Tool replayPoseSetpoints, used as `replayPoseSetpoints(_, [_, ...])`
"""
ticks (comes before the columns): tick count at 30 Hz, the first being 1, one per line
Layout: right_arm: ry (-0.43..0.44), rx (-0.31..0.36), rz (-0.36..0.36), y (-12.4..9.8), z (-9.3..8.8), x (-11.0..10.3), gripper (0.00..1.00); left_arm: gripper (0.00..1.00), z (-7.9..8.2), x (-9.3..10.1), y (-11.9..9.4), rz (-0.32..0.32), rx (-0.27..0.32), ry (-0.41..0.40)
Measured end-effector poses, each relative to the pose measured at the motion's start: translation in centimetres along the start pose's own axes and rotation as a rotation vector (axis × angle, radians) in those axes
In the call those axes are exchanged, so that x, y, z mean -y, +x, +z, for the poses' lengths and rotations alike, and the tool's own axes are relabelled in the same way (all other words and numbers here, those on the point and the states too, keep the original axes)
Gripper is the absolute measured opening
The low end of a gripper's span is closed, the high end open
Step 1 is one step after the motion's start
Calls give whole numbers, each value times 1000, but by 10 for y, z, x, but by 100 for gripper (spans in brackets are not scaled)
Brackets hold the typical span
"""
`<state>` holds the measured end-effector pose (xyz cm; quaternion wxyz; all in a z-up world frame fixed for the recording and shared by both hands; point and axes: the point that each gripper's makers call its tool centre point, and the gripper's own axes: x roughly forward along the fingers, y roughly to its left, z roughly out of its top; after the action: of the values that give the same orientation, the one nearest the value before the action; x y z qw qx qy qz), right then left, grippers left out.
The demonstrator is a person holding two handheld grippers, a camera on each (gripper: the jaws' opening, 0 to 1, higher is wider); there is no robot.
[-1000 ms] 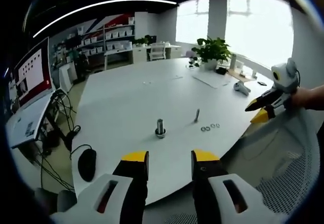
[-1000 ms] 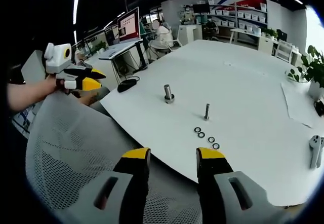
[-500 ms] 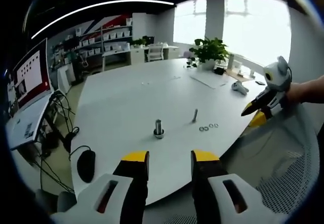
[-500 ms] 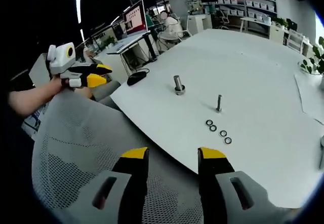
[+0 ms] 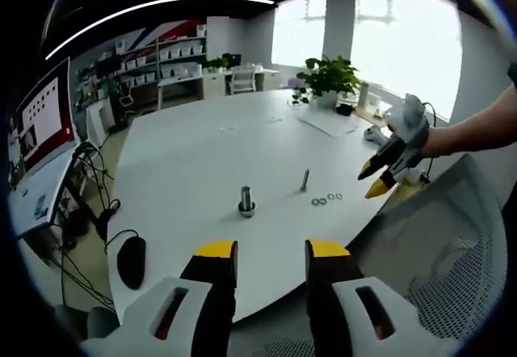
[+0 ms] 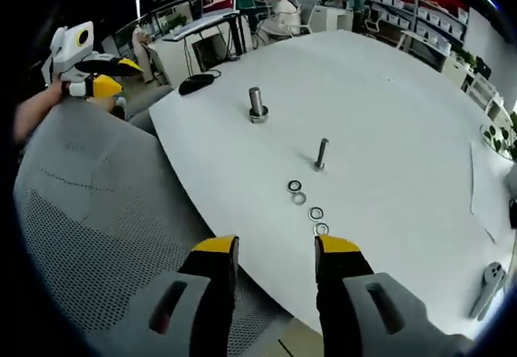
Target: Place the washer onto the threaded stud by aligning its center hole with the stud, sliding it down to the base, and recovering from edge contact or off-axis alignment until the washer reaches the visible bottom stop.
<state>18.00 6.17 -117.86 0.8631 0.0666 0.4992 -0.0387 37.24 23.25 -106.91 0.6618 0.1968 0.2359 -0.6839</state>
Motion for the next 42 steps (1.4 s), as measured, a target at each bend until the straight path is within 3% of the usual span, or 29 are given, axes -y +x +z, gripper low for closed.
replayPoseSetpoints(4, [-35, -29, -21, 8, -1, 12, 37, 31, -3, 1, 1, 0, -9, 10])
replayPoseSetpoints(12, [-35, -88, -27, 30, -21, 42, 38, 31, -4, 2, 2, 3, -27, 21])
replayPoseSetpoints(25, [-161, -159, -17, 41, -17, 46, 33, 31, -6, 0, 4, 7, -46, 39])
replayPoseSetpoints(33, [-212, -193, 5, 61, -15, 53, 29, 30, -6, -5, 3, 29, -42, 34])
replayPoseSetpoints(42, [-285, -206, 38, 65, -11, 46, 25, 29, -7, -7, 3, 33, -50, 36])
